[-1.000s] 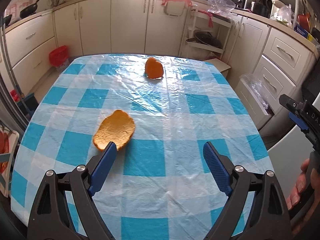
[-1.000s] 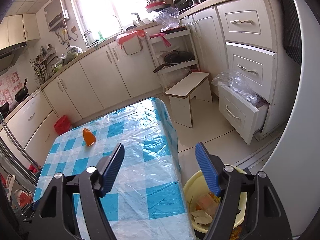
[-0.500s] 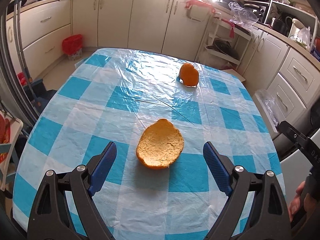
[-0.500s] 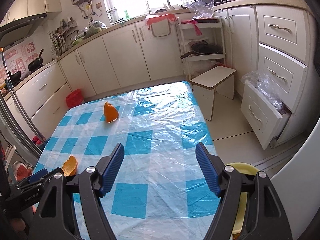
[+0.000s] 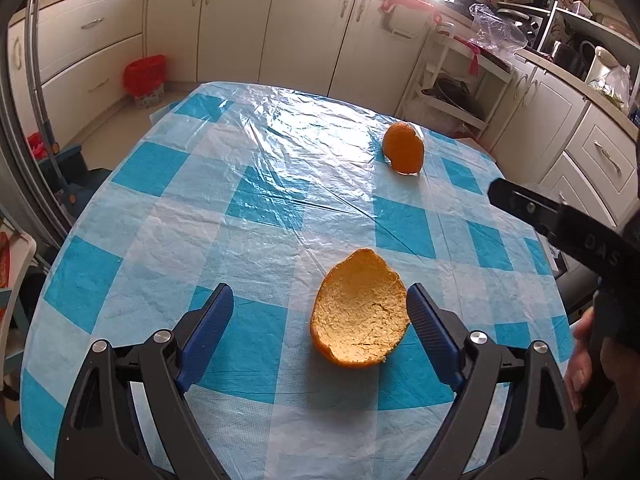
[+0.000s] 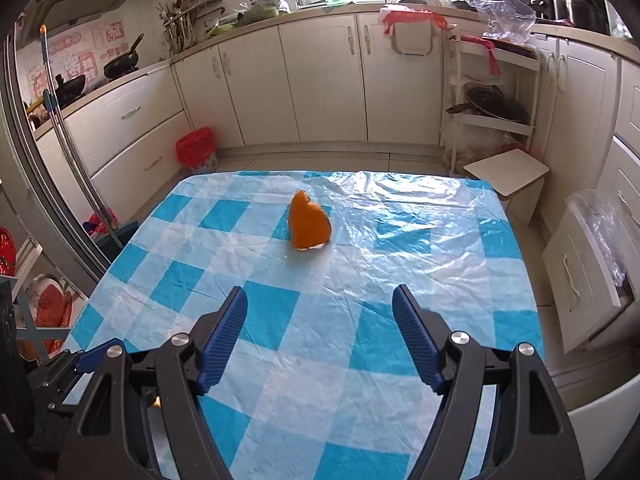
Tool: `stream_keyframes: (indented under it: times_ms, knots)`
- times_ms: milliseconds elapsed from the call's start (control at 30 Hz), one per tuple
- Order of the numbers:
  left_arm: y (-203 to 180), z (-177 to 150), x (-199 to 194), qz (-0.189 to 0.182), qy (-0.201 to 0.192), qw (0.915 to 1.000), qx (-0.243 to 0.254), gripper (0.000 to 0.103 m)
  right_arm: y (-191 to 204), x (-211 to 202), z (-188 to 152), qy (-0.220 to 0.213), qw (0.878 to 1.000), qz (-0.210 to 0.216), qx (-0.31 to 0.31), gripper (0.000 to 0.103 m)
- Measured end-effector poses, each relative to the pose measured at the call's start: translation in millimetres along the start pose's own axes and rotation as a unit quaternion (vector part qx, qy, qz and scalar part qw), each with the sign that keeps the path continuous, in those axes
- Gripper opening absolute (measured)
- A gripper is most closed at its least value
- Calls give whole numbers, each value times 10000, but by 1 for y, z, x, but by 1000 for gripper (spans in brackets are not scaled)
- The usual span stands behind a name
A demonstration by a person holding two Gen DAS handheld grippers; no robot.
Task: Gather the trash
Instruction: 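Grasp the small orange peel with the right gripper while the left gripper grasps the large peel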
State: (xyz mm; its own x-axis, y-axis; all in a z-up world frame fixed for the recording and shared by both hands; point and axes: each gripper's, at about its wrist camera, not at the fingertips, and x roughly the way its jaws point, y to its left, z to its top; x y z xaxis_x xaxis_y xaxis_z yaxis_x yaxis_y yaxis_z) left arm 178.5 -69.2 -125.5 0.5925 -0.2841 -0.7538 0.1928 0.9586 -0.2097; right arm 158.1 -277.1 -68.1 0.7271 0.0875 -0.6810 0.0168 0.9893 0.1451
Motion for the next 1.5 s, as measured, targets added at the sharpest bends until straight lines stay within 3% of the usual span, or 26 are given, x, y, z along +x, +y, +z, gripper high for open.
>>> stream_keyframes:
  times_ms: [667, 767, 867, 967, 1200, 1500]
  knots:
    - [0, -4, 10, -252, 143, 9995, 126, 84, 17, 101, 57, 407, 9991, 12, -134, 73]
    - [0, -4, 10, -278, 164, 9994, 124, 84, 18, 113, 59, 601, 9981, 83, -108, 57]
    - [-1, -4, 9, -277, 170, 9994, 129, 84, 15, 116, 58, 717, 9973, 117, -69, 33]
    - [-1, -5, 8, -281, 171, 9994, 132, 84, 10, 107, 53, 740, 9970, 241, 23, 21]
    - [-4, -6, 7, -356, 220, 9990, 176, 83, -5, 51, 17, 778, 9954, 521, 190, 18]
    - [-16, -7, 7, -513, 316, 9981, 136, 61, -37, -32, -50, 916, 9926, 401, 686, 18]
